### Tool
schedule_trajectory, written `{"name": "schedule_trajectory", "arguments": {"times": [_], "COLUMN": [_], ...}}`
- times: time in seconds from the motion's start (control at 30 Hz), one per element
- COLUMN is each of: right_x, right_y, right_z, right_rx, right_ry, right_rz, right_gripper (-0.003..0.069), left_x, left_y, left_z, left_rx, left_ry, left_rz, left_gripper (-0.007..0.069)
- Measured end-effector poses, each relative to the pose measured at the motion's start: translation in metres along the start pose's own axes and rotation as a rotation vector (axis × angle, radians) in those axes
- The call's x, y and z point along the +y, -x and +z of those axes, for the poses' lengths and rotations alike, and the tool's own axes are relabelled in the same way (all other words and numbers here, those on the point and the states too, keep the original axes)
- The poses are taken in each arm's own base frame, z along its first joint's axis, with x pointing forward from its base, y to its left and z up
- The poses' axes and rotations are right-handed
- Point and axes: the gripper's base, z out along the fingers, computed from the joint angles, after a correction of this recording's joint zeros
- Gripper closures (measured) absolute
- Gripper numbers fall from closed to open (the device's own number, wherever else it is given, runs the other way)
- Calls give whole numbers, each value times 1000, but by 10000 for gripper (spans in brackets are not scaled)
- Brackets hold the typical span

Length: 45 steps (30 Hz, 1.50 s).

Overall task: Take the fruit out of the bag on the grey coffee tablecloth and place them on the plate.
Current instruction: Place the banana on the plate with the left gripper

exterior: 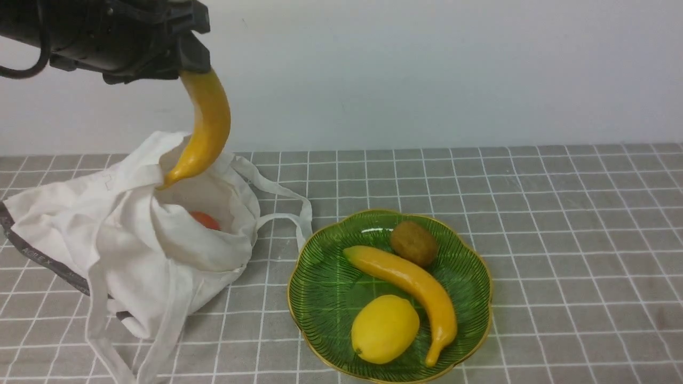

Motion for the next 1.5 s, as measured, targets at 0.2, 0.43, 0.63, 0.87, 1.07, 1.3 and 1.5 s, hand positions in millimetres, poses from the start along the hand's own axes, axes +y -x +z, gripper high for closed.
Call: {"name": "schedule_trajectory", "arguments": {"times": [0.2, 0.43, 0.63, 0.87, 1.07, 1.3, 1.5], "right_x": [0, 0, 0, 0, 0, 0, 0], "right_y": [0, 0, 0, 0, 0, 0, 0], "right_z": [0, 0, 0, 0, 0, 0, 0], "right_rx": [0, 0, 0, 0, 0, 0, 0], "right_ry": [0, 0, 0, 0, 0, 0, 0], "right_rz": [0, 0, 0, 0, 0, 0, 0], "right_gripper": [675, 675, 675, 675, 675, 675, 675], "left_x": [5, 11, -31, -92, -114, -126, -123], "left_y": [-10, -29, -33, -57, -73, -86, -87], "left_z": [17, 46, 44, 52, 84, 117, 129], "left_rx": [125, 317, 333, 366, 361, 378, 370], "left_ry": [3, -35, -372, -636, -629, -663, -654], "left_rz": [80, 50, 53, 236, 247, 125, 78], "left_gripper": [370, 370, 370, 370, 370, 309, 114]}}
